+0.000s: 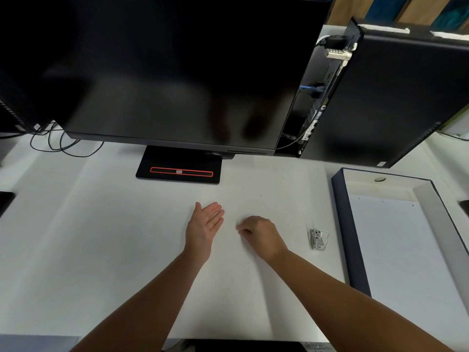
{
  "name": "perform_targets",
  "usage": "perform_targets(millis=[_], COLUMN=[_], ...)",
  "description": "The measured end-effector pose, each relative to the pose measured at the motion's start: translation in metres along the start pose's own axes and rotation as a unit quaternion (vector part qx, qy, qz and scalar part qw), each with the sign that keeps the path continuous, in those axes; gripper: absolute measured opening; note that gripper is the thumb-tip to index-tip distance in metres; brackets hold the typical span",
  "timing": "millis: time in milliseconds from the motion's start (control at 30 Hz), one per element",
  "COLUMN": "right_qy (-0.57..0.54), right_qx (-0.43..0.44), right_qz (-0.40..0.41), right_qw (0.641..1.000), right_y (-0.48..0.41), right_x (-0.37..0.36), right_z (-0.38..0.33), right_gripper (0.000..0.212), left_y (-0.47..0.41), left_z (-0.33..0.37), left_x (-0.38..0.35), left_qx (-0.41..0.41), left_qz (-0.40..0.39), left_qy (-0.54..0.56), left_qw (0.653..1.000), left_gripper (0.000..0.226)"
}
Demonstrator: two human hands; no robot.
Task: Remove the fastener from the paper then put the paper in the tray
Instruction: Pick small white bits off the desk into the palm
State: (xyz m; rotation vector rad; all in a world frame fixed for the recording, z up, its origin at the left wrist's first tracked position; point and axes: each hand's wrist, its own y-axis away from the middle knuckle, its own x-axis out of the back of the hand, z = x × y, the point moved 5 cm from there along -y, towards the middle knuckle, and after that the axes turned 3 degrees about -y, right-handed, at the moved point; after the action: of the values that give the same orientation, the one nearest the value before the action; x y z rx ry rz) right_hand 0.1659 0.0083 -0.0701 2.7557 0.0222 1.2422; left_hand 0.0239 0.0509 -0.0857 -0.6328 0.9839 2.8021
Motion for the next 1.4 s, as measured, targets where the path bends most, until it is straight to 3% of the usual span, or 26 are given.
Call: perform_targets(millis=[333, 500, 667, 833, 967, 1200, 1300, 1400], right_qy=[0.103, 0.133, 0.074, 0.017, 0.028, 0.070, -0.045, -0.050], right_qx=[0.023, 0.027, -0.002, 0.029, 0.011, 0.100, 0.041, -0.069], right_qz=[0.051, 0.027, 0.016, 0.000, 0.001, 0.025, 0.102, 0.139], right_qw=[0.993, 0.990, 0.997, 0.999, 1.000, 0.992, 0.993, 0.987], right_y=[0.011, 0.012, 0.002, 0.005, 0.004, 0.004, 0.003, -0.006], right_x=[-0.009, -0.009, -0.002, -0.006, -0.007, -0.002, 0.025, 0.044], right_z=[-0.001, -0.001, -0.020, -0.062, -0.058, -0.062, -0.046, 0.002], right_gripper=[0.010, 0.026, 0.020, 0.033, 0.032, 0.018, 0.020, 0.026], left_y=[0.003, 0.004, 0.006, 0.005, 0.008, 0.006, 0.005, 0.004], left_z=[-0.005, -0.009, -0.013, -0.021, -0.021, -0.019, -0.014, -0.008], left_x=[-0.001, -0.002, -0.013, -0.026, -0.033, -0.032, -0.031, -0.027], left_qx=[0.037, 0.054, 0.086, 0.125, 0.136, 0.137, 0.123, 0.104], left_qz=[-0.006, -0.010, -0.030, -0.055, -0.069, -0.045, -0.030, -0.017], left_qy=[0.054, 0.083, 0.119, 0.135, 0.147, 0.148, 0.161, 0.185], left_qw=[0.998, 0.995, 0.989, 0.981, 0.977, 0.978, 0.979, 0.977], left_gripper=[0.061, 0.059, 0.057, 0.058, 0.053, 0.050, 0.047, 0.046])
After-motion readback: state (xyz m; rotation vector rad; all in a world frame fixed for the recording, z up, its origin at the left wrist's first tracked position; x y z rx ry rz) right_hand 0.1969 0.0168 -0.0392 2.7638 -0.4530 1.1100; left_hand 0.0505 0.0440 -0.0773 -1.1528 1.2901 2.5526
